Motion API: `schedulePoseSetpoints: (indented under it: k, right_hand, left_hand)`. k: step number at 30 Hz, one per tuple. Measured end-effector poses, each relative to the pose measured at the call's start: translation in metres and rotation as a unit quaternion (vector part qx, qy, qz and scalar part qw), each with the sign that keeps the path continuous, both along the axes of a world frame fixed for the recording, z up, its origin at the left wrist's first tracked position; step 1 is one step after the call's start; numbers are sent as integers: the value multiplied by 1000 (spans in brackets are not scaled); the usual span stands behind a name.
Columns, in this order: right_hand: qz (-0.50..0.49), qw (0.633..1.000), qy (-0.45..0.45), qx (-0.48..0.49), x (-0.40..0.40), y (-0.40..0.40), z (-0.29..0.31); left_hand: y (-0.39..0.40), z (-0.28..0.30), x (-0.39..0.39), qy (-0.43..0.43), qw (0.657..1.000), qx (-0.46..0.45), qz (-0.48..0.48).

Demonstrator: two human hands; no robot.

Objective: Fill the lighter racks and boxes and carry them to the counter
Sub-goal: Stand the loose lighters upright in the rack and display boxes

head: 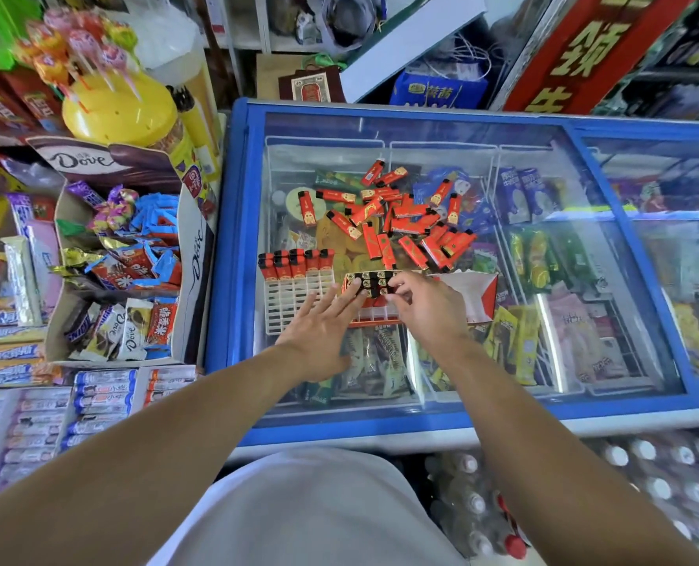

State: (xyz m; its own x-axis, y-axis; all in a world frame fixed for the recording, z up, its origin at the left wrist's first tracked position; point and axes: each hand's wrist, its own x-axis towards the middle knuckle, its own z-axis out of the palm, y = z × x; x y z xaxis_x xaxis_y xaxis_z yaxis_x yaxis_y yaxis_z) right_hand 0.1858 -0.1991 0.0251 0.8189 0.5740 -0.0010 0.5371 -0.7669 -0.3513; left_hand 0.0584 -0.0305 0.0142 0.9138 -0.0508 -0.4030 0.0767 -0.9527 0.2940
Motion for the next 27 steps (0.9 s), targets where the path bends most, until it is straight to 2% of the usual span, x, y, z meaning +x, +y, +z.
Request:
schedulePoseSetpoints:
  k: [9, 14, 17, 20, 27]
  right_hand:
    - [16, 1000, 19, -3, 1, 0, 5]
    - [-98, 992, 57, 56, 45, 10, 19]
    - [-112, 989, 95, -32, 81, 21, 17]
    - [-108, 980, 93, -138, 102, 30, 2]
    - [-118, 965, 92, -213, 117, 42, -15]
  left_hand:
    - [-2, -5, -2, 2, 1000, -24, 10]
    - [0, -6, -3, 6, 998, -58, 22]
    - [2, -8, -4, 5, 997, -66, 24]
    - [3, -9, -4, 9, 997, -67, 24]
    - [3, -10, -3, 16, 995, -93, 37]
